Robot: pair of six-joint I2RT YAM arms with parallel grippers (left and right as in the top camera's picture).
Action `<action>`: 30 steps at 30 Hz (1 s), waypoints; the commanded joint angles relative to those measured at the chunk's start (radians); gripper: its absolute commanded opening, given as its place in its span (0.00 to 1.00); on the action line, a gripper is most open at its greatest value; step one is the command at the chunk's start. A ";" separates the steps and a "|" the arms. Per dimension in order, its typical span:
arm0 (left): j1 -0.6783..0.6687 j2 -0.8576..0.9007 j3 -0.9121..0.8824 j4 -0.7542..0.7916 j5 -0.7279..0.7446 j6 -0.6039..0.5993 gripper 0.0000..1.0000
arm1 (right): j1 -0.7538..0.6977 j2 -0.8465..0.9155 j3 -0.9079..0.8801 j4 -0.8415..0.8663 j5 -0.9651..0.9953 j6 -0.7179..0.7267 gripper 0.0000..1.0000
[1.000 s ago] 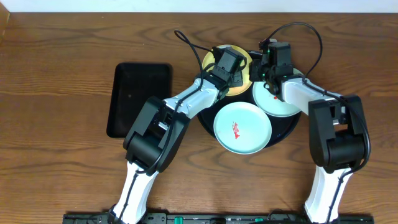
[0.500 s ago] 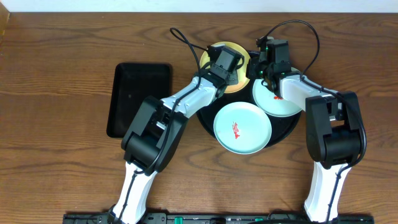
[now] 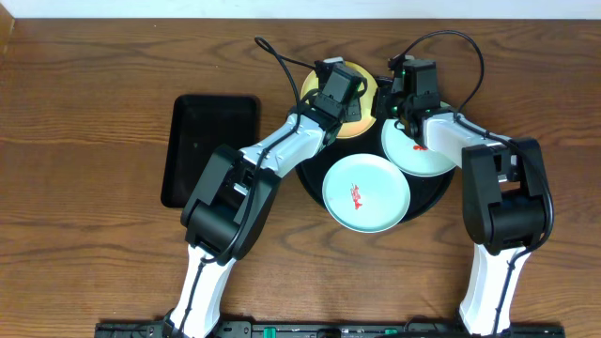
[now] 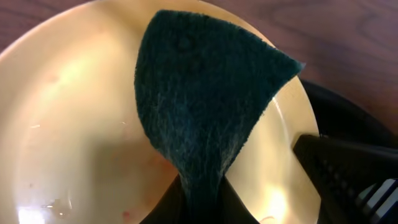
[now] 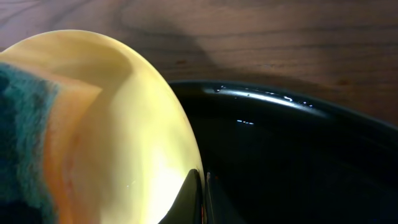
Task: Clean dirty plates on tray and stack at the side
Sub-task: 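Scrub the yellow plate with the sponge while the right gripper holds it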
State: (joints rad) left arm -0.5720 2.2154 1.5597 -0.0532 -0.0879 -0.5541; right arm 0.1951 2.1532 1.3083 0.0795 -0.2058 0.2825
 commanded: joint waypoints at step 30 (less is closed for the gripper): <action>0.029 0.022 0.013 -0.199 0.147 0.195 0.07 | 0.010 0.026 0.020 -0.017 -0.016 0.017 0.01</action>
State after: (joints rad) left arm -0.5274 2.2200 1.5948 -0.2623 0.1101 -0.3912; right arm 0.2016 2.1536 1.3083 0.0620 -0.2337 0.2848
